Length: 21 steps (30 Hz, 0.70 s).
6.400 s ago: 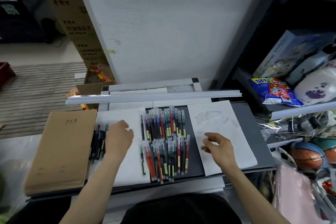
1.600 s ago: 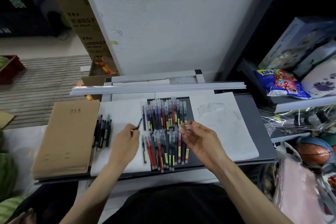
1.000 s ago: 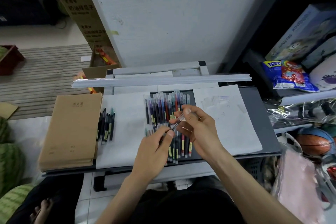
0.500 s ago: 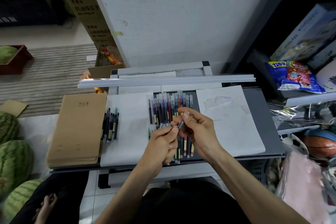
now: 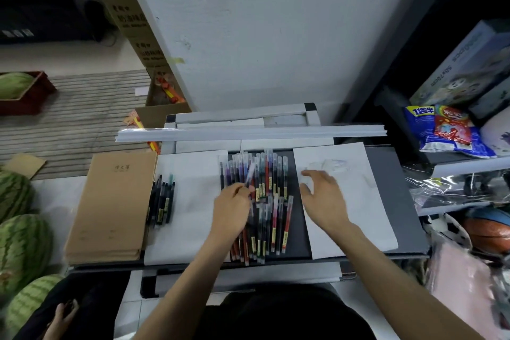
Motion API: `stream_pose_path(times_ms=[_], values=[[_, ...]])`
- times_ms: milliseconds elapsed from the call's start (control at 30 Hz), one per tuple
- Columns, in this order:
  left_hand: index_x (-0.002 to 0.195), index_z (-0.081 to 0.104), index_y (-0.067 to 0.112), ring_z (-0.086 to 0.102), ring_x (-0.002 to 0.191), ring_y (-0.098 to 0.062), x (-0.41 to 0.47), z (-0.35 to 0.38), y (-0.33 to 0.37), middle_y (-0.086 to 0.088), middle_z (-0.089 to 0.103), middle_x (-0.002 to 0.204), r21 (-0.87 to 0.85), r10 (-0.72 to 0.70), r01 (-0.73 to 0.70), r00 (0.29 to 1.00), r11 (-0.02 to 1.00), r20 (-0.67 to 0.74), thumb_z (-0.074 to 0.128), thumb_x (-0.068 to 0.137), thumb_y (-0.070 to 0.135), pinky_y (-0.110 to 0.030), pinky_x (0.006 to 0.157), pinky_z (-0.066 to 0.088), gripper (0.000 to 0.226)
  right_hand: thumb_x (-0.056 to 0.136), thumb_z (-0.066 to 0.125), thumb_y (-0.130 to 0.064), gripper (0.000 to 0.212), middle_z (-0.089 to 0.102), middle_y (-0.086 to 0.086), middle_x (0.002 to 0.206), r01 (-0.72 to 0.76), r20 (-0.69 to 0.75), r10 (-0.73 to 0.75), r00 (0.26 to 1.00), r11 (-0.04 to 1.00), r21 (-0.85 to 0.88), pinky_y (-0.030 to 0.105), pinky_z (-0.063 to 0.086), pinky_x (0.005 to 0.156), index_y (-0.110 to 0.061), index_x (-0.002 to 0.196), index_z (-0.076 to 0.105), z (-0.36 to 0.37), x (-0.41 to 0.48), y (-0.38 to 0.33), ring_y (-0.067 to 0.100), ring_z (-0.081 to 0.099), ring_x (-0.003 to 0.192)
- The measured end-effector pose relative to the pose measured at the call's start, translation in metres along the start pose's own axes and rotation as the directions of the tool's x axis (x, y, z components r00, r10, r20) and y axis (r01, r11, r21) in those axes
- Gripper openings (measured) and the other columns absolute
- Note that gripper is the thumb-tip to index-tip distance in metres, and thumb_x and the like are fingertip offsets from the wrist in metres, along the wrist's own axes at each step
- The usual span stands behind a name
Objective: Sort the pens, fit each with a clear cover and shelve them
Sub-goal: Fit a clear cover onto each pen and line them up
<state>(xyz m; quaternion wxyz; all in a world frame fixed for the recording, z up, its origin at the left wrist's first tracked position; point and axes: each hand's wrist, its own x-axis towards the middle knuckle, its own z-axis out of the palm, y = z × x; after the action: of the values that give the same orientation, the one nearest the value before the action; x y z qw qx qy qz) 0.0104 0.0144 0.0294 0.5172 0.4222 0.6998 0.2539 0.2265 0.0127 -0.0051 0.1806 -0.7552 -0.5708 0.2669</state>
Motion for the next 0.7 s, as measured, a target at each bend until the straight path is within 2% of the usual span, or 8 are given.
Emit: stream_pose_path(times_ms=[67,133,233,300,367,433,600,700], values=[[0.103,0.069,0.012,0.052,0.057,-0.014,0.020,-0.005,-0.003,-0.005,0.067,0.081,0.174,0.036,-0.020,0.995,0.985,-0.088,0.044,0.104,0.021,-0.030,0.056,0.040,0.026,0.093,0.061,-0.016,0.044,0.055,0.010,0.144,0.039,-0.045,-0.054,0.998,0.957,-0.289,0.048,0.048,0.103,-0.016,0.137,0.061,-0.003,0.019,0.027,0.034,0.050,0.131],[0.106,0.067,0.015,0.062,0.069,-0.019,0.038,-0.008,-0.004,-0.005,0.070,0.088,0.327,0.064,-0.018,0.989,0.945,-0.132,0.045,0.100,0.025,-0.034,0.063,0.048,0.025,0.089,0.061,-0.009,0.049,0.054,0.011,0.145,0.039,-0.038,-0.057,0.998,0.927,-0.372,0.049,0.048,0.101,-0.015,0.138,0.060,-0.007,0.034,0.044,0.035,0.048,0.133],[0.104,0.063,0.021,0.067,0.083,-0.026,0.057,-0.007,-0.004,-0.004,0.071,0.096,0.441,0.096,-0.014,0.982,0.897,-0.164,0.051,0.100,0.027,-0.039,0.079,0.057,0.014,0.089,0.056,0.000,0.049,0.056,0.009,0.141,0.042,-0.031,-0.059,0.998,0.919,-0.391,0.044,0.049,0.099,-0.014,0.136,0.062,-0.011,0.047,0.059,0.032,0.049,0.129],[0.096,0.055,0.025,0.066,0.084,-0.027,0.064,-0.005,-0.002,-0.004,0.069,0.095,0.498,0.129,-0.026,0.977,0.867,-0.173,0.055,0.101,0.026,-0.040,0.080,0.058,0.005,0.088,0.054,0.008,0.049,0.057,0.009,0.137,0.059,-0.017,-0.071,0.997,0.927,-0.371,0.042,0.053,0.093,-0.010,0.132,0.064,-0.013,0.053,0.063,0.031,0.049,0.125],[0.096,0.059,0.019,0.065,0.082,-0.026,0.071,-0.003,-0.004,-0.004,0.068,0.092,0.546,0.135,-0.009,0.972,0.837,-0.192,0.060,0.100,0.028,-0.038,0.078,0.058,0.010,0.084,0.051,0.016,0.054,0.055,0.011,0.135,0.044,-0.006,-0.048,0.999,0.942,-0.333,0.041,0.057,0.085,-0.008,0.130,0.064,-0.014,0.057,0.064,0.031,0.048,0.123],[0.111,0.067,0.018,0.066,0.085,-0.025,0.076,0.000,-0.007,-0.004,0.071,0.098,0.550,0.115,0.018,0.972,0.835,-0.206,0.064,0.099,0.033,-0.035,0.077,0.056,0.020,0.080,0.050,0.020,0.057,0.055,0.013,0.130,0.037,-0.009,-0.042,0.999,0.947,-0.318,0.040,0.057,0.077,-0.007,0.128,0.063,-0.014,0.059,0.067,0.032,0.048,0.118],[0.128,0.065,0.020,0.068,0.100,-0.025,0.077,0.005,-0.009,-0.003,0.071,0.117,0.529,0.101,0.031,0.971,0.848,-0.218,0.070,0.096,0.038,-0.036,0.084,0.055,0.036,0.088,0.058,0.005,0.033,0.071,0.004,0.105,0.076,-0.039,-0.099,0.994,0.916,-0.393,0.040,0.051,0.079,-0.015,0.114,0.067,-0.011,0.062,0.084,0.030,0.055,0.104],[0.128,0.066,0.021,0.067,0.098,-0.024,0.078,0.005,-0.012,-0.004,0.072,0.119,0.502,0.081,0.037,0.974,0.864,-0.212,0.072,0.095,0.036,-0.038,0.088,0.057,0.037,0.092,0.059,0.001,0.027,0.071,0.005,0.105,0.081,-0.044,-0.103,0.994,0.931,-0.355,0.040,0.052,0.078,-0.015,0.113,0.067,-0.009,0.060,0.088,0.030,0.055,0.102]])
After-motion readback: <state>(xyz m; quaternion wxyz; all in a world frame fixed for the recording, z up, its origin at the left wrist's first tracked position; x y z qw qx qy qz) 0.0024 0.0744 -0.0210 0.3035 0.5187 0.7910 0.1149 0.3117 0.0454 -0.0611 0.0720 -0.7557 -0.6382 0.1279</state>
